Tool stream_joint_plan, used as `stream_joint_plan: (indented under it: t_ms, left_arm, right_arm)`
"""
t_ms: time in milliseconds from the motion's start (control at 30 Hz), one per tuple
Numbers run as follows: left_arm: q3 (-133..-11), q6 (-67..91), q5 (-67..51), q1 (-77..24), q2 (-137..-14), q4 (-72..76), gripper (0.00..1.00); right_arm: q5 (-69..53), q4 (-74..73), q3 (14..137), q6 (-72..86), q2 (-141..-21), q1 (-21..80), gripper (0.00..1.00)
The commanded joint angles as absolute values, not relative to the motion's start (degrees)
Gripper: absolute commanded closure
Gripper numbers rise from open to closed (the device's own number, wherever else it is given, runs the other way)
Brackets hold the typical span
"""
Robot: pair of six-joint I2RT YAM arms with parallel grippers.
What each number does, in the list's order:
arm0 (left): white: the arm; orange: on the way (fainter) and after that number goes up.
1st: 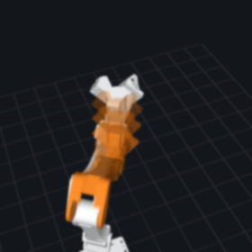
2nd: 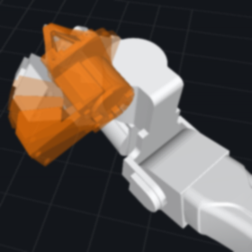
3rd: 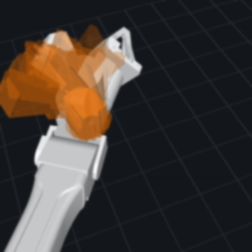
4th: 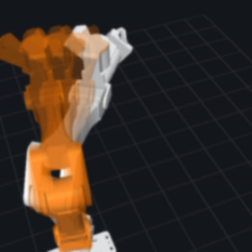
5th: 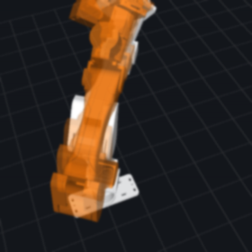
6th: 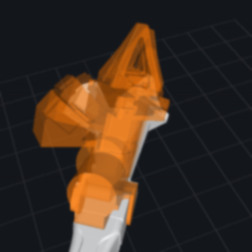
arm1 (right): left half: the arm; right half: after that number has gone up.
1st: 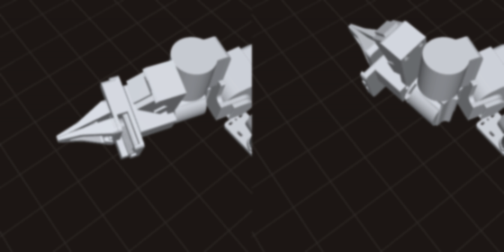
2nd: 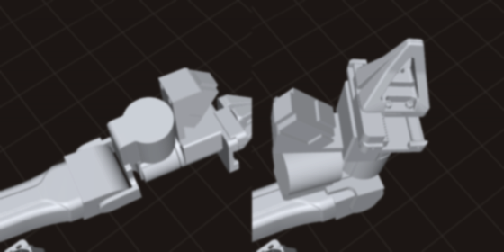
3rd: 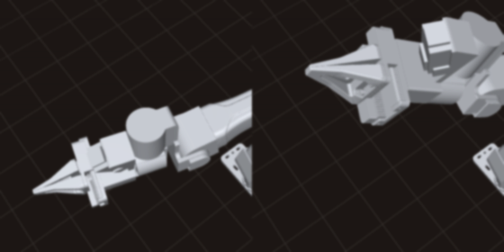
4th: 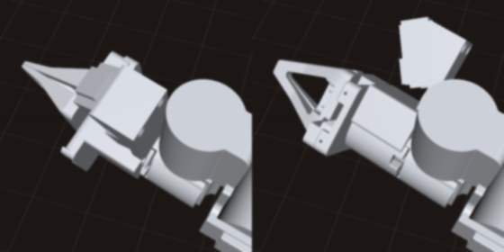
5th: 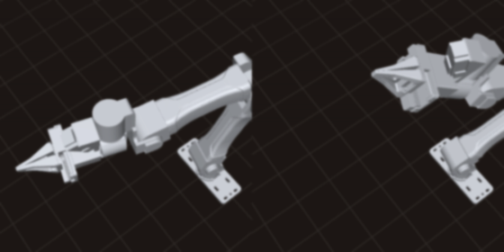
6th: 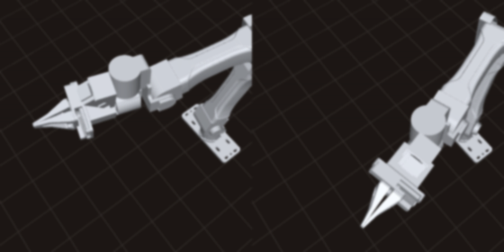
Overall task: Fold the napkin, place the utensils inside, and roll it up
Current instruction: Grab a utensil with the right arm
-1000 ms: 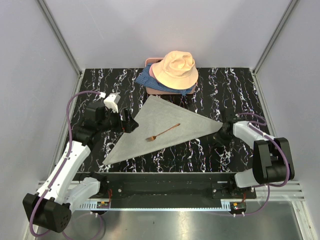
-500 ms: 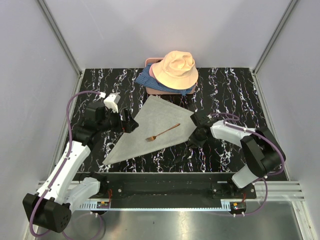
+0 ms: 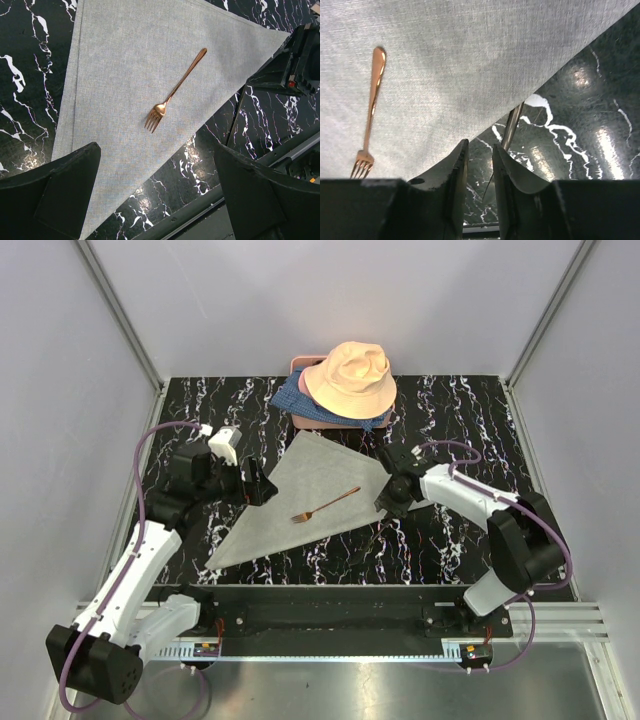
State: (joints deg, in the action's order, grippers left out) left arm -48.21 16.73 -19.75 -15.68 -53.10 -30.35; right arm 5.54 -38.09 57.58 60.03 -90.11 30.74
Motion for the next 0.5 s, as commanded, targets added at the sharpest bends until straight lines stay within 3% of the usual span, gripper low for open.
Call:
stream_joint_plan:
  t_ms: [0,467]
  left_arm:
    - [-48.3,16.6,-21.4,-15.6,-53.0,-28.7,0.01]
    - [-48.3,16.5,-21.7,-15.6,-53.5,-28.7,0.01]
  right_arm:
    - [9.1,-41.3,59.5,56.8,-92.3,30.8,0.66]
    - [8.7,-40.1,55.5,55.5,-91.1,29.0,0.66]
